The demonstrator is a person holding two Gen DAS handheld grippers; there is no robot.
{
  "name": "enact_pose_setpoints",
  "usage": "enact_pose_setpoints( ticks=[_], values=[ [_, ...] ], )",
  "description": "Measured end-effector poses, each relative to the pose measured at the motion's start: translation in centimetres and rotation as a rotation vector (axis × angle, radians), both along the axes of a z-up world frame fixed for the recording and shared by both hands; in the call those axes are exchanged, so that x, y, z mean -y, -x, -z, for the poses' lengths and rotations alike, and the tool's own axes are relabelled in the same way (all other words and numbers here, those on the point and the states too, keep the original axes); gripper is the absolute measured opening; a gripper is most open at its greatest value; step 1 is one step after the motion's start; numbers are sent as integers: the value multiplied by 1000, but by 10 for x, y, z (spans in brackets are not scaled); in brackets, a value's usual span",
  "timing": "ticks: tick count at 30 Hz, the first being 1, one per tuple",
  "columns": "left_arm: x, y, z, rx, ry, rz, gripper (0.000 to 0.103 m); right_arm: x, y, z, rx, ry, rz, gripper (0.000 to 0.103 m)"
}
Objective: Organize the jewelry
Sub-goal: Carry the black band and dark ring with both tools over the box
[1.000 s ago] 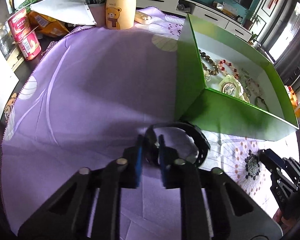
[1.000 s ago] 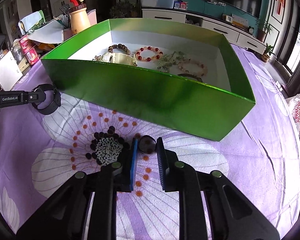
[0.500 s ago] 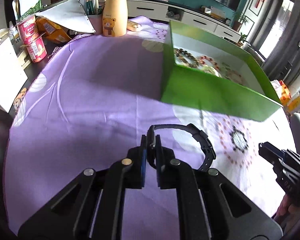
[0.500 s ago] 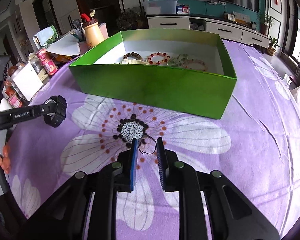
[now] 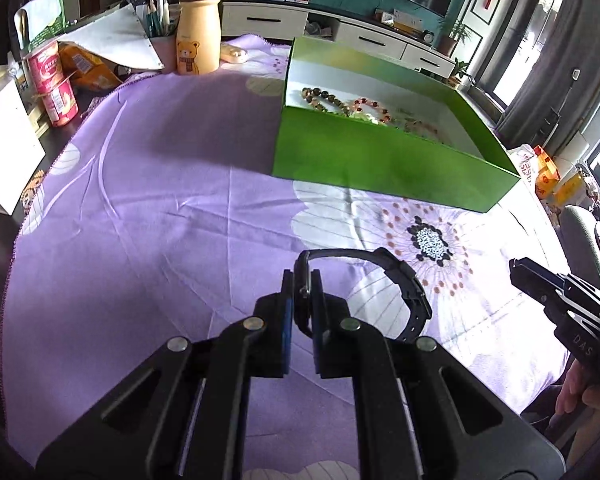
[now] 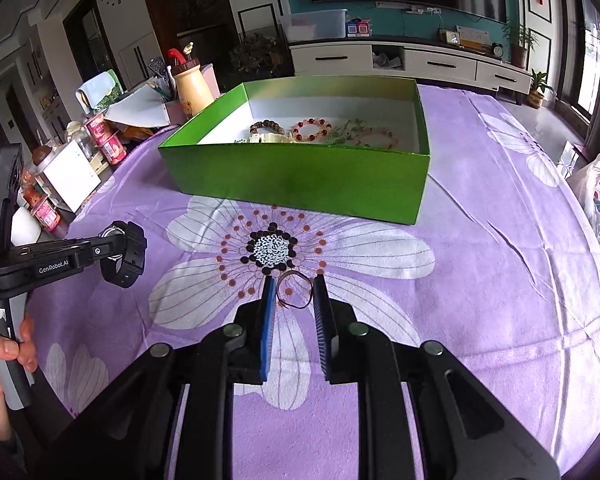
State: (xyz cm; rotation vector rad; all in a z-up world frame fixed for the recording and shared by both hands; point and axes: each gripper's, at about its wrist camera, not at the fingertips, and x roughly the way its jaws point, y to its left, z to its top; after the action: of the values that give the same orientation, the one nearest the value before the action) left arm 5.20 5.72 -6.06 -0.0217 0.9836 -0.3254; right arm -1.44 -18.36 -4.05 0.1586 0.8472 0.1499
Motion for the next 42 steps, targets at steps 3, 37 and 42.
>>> enact_pose_setpoints(
  ticks=[3,37,42],
  values=[
    [1,1,-4,6,1,4,7,0,1,-4,7,0,-4,19],
    [38,-24,-70,122,12,68,8,24,-6,-60,153,25,10,19],
    [48,-37,-77,134,18,80,8,29,-14,-67,177,32,22,19]
  ],
)
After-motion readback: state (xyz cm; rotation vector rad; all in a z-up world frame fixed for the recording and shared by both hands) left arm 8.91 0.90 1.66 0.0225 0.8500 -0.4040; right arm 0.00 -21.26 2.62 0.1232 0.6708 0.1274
